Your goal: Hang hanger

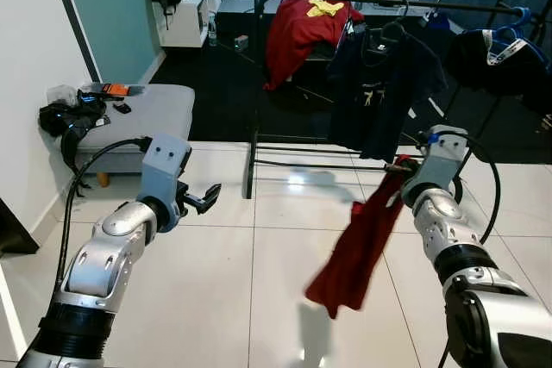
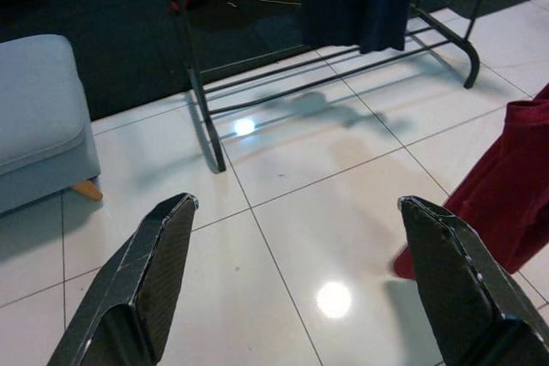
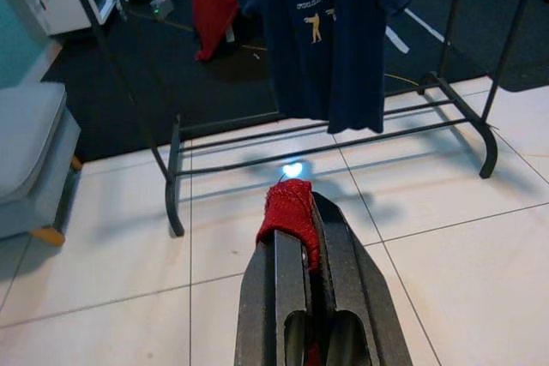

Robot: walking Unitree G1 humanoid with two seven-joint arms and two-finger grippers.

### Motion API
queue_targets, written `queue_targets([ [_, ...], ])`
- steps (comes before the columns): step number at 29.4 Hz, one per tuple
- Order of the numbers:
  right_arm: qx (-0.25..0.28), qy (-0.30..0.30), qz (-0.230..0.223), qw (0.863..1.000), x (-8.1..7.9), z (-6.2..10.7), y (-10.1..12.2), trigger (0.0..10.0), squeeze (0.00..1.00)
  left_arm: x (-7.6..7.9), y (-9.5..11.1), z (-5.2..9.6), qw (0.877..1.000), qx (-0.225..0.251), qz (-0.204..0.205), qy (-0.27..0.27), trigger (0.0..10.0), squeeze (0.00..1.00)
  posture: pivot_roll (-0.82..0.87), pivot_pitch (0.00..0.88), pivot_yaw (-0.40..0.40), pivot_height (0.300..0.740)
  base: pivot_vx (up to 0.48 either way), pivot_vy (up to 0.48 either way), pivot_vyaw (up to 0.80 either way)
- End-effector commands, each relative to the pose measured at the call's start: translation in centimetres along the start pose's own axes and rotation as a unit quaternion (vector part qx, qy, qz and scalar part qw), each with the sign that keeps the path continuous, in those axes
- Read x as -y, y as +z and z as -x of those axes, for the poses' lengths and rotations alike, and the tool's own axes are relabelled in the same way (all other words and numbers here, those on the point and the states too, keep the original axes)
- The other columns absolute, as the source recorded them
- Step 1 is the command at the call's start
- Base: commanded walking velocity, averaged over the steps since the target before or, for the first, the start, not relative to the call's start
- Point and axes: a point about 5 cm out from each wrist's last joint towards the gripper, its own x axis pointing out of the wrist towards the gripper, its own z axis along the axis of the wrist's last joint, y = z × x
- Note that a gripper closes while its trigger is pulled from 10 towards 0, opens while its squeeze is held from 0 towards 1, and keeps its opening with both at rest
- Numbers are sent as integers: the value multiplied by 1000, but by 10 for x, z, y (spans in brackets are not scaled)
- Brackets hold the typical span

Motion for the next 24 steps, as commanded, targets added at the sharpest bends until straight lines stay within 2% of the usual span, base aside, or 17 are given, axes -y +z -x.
queue_targets([
  [1,18,11,-6,1000,-4,-1,7,10000,0,5,-1,-2,1000,1,-3,-7,10000,0,69,10,-15,740,0,0,0],
  [20,12,95,41,995,-27,-2,11,10000,0,10,-7,0,999,-7,-28,-18,10000,0,74,11,-25,740,0,0,0],
  [21,-2,163,78,983,-39,-1,8,10000,0,12,-7,1,999,-6,-37,-33,10000,0,71,11,-17,740,0,0,0],
  [22,-2,163,78,983,-39,-1,8,10000,0,12,-7,1,999,-6,-37,-33,10000,0,71,11,-17,740,0,0,0],
  [23,-38,361,123,924,-72,9,5,10000,0,19,-3,1,996,7,-59,-74,10000,0,74,11,-18,740,0,0,0],
  [24,-50,418,127,898,-82,14,5,10000,0,21,-2,1,994,12,-65,-86,10000,0,74,11,-20,740,0,0,0],
])
